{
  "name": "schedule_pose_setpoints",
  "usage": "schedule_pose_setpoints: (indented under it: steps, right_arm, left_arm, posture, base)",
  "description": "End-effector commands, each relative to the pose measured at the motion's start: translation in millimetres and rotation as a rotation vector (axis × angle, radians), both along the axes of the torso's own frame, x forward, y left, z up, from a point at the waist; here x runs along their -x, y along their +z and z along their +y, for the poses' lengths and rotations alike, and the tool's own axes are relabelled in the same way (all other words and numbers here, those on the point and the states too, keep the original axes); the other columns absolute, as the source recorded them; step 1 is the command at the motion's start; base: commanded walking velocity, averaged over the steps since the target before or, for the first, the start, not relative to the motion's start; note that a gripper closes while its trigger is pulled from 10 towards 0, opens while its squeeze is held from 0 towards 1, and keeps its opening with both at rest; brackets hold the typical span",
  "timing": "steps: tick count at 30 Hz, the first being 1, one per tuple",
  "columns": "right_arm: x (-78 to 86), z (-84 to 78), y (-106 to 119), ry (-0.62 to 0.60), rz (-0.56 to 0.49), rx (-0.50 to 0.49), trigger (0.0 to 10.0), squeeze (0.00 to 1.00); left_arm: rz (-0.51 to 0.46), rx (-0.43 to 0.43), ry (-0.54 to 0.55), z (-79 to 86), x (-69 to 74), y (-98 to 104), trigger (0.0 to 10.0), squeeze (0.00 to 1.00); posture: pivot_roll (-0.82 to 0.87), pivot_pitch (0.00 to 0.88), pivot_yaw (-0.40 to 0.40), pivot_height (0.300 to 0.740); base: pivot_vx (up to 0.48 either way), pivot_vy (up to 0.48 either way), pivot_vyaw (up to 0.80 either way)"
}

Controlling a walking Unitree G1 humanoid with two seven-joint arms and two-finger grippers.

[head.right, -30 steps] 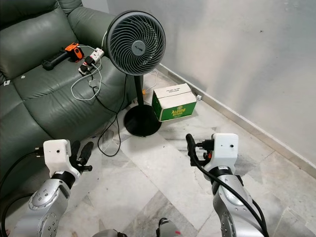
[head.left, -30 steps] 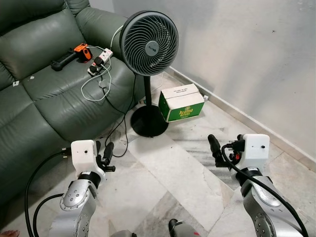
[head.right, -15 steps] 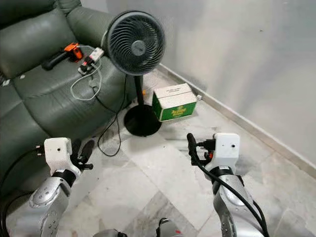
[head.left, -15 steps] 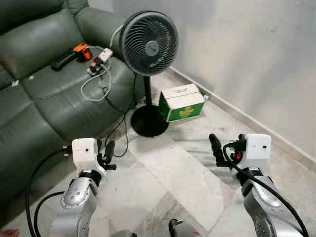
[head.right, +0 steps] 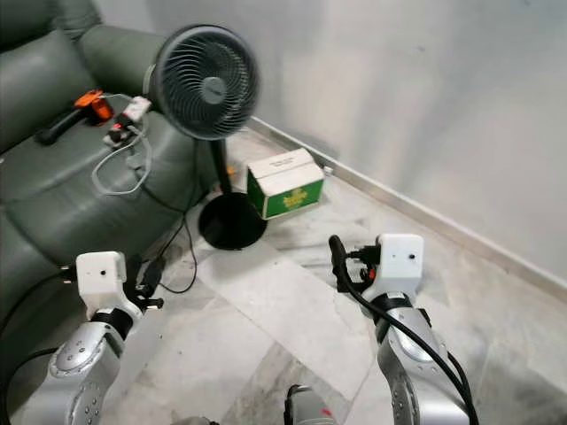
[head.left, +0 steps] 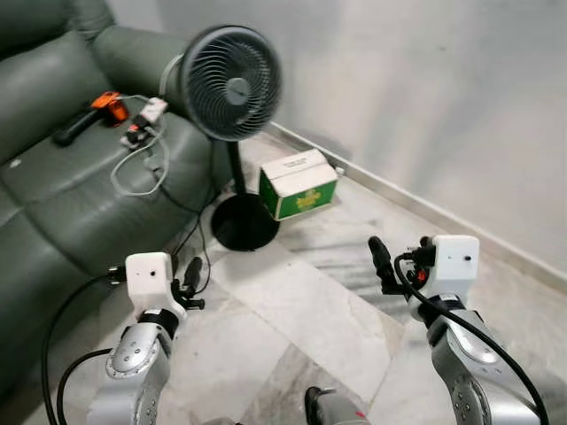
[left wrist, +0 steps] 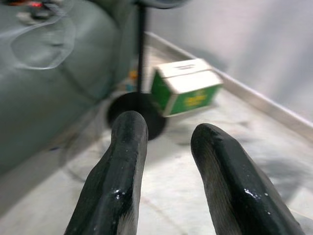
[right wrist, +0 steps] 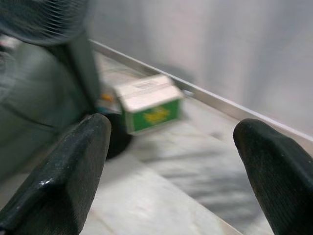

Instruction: Hang keys on a hook

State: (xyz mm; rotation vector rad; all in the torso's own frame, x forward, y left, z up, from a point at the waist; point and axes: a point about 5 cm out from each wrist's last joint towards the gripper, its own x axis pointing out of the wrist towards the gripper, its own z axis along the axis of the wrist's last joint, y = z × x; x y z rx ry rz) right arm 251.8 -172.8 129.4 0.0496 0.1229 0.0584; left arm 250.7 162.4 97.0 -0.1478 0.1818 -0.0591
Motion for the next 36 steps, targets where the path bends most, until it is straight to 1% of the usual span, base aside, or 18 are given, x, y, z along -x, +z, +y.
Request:
schedule_pose_setpoints:
  steps: [1,13,14,15,18,22,23,25,33,36]
  right_arm:
    - [1.4,2.3,-1,0.006,0.003,-0.012,10.0,0.00]
    - [1.9,2.8,-2,0.004,0.005,-0.008,10.0,0.00]
    - [2.7,3.3,-3,0.005,0.006,-0.011,10.0,0.00]
    - [3.3,3.7,-3,0.005,0.007,-0.012,10.0,0.00]
    - [3.0,5.6,-2,-0.006,-0.004,-0.028,10.0,0.00]
    - [0.5,6.2,2,-0.016,-0.026,-0.032,10.0,0.00]
    - [-0.9,5.6,4,-0.024,-0.037,-0.033,10.0,0.00]
    - [-4.8,4.0,9,-0.036,-0.056,-0.030,10.0,0.00]
    - [-12.6,1.6,15,-0.051,-0.087,-0.021,10.0,0.00]
    - [-14.0,3.7,16,-0.032,-0.104,-0.003,10.0,0.00]
  left_arm:
    - [0.030,-0.017,0.019,6.4,4.5,-6,10.0,0.00]
    - [0.031,-0.018,0.024,7.6,4.5,-5,10.0,0.00]
    - [0.006,-0.038,0.028,8.2,3.8,-1,10.0,0.00]
    - [-0.008,-0.040,0.028,7.2,2.9,3,10.0,0.00]
    - [-0.034,-0.023,0.035,3.3,-1.9,11,10.0,0.00]
    - [-0.035,-0.025,0.033,3.0,-1.9,10,10.0,0.00]
    - [-0.045,-0.033,0.026,2.9,-1.9,11,10.0,0.00]
    - [-0.087,-0.075,-0.009,0.7,-2.4,16,10.0,0.00]
    - [-0.140,-0.093,-0.034,-1.2,-13.1,28,10.0,0.00]
    - [-0.175,-0.134,-0.076,-5.0,-14.3,32,10.0,0.00]
  posture:
    - [-0.07,0.225,0.027,0.740]
    - [-0.08,0.221,0.029,0.740]
    - [-0.08,0.220,0.030,0.740]
    - [-0.08,0.220,0.030,0.740]
    - [-0.07,0.219,0.028,0.740]
    - [-0.07,0.208,0.033,0.740]
    - [-0.07,0.208,0.033,0.740]
    - [-0.07,0.206,0.034,0.740]
    - [-0.07,0.195,0.034,0.740]
    - [-0.06,0.177,0.036,0.740]
  base:
    - [0.000,0.000,-0.80]
    - [0.000,0.000,-0.80]
    - [0.000,0.000,-0.80]
    - [0.000,0.000,-0.80]
    - [0.000,0.000,-0.80]
    - [0.000,0.000,-0.80]
    - [0.000,0.000,-0.80]
    - [0.000,0.000,-0.80]
    - [0.000,0.000,-0.80]
    - [0.000,0.000,-0.80]
